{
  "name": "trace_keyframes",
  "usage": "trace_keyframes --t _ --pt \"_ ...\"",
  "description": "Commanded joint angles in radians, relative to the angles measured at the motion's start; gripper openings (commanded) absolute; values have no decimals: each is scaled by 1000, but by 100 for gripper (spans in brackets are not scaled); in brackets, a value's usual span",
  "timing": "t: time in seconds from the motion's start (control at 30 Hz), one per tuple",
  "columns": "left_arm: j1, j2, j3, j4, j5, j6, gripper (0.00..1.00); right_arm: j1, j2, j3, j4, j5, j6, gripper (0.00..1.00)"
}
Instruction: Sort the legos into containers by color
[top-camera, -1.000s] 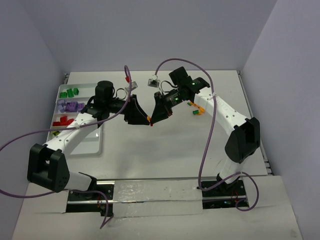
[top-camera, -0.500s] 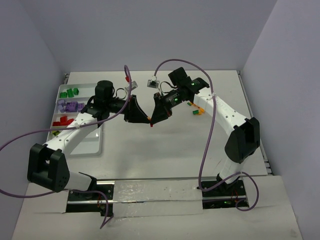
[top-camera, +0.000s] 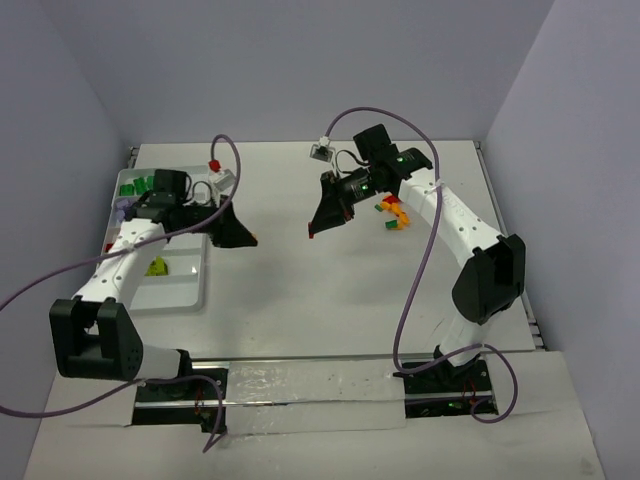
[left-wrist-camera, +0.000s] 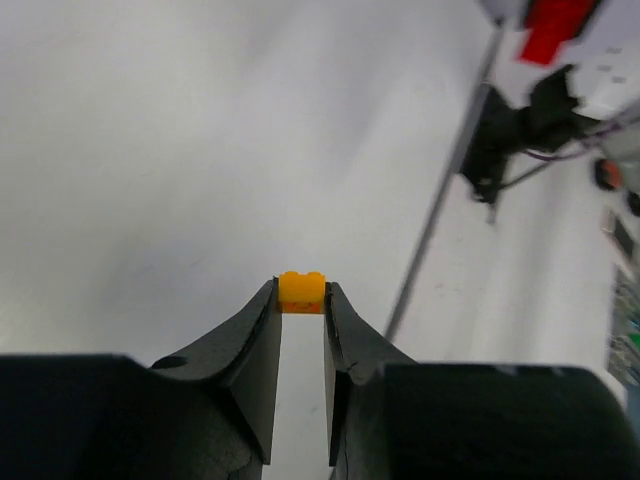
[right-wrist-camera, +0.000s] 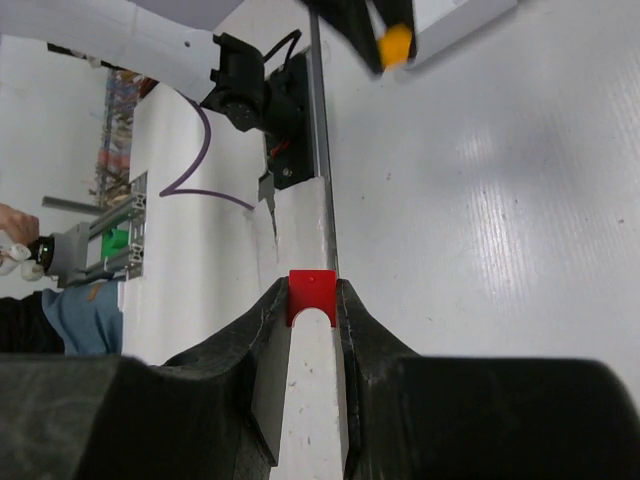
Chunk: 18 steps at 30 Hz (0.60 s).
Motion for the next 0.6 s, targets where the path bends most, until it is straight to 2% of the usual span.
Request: trace_keyframes --t 0.0,0.03,0.07,0.13,0.27,0.3,0.33,0.37,0.5,0.57 --pt "187 32 103 -389 -169 364 0 -2 -37 43 44 3 40 0" --pt "256 29 99 -438 -250 402 0 -3 -35 43 54 15 49 0" --pt "257 23 93 -448 -300 402 0 -3 -35 43 59 21 49 0" --pt "350 -4 50 -427 -487 409 0 -5 -28 43 67 35 59 0" --pt "408 -37 -21 -372 -740 394 0 -11 -23 42 70 46 62 0" --pt "438 -40 -48 -334 -842 364 0 -12 -21 39 70 50 59 0" --pt "457 -40 -49 -333 -845 340 0 -14 -20 37 68 51 57 0" --pt "506 -36 -67 -303 -925 301 0 -16 -20 32 68 60 55 0" --pt "665 -20 -72 -296 -986 277 0 -20 -16 27 66 74 55 0" --pt "707 -21 -77 -266 -1010 281 0 -23 -9 35 61 76 57 0"
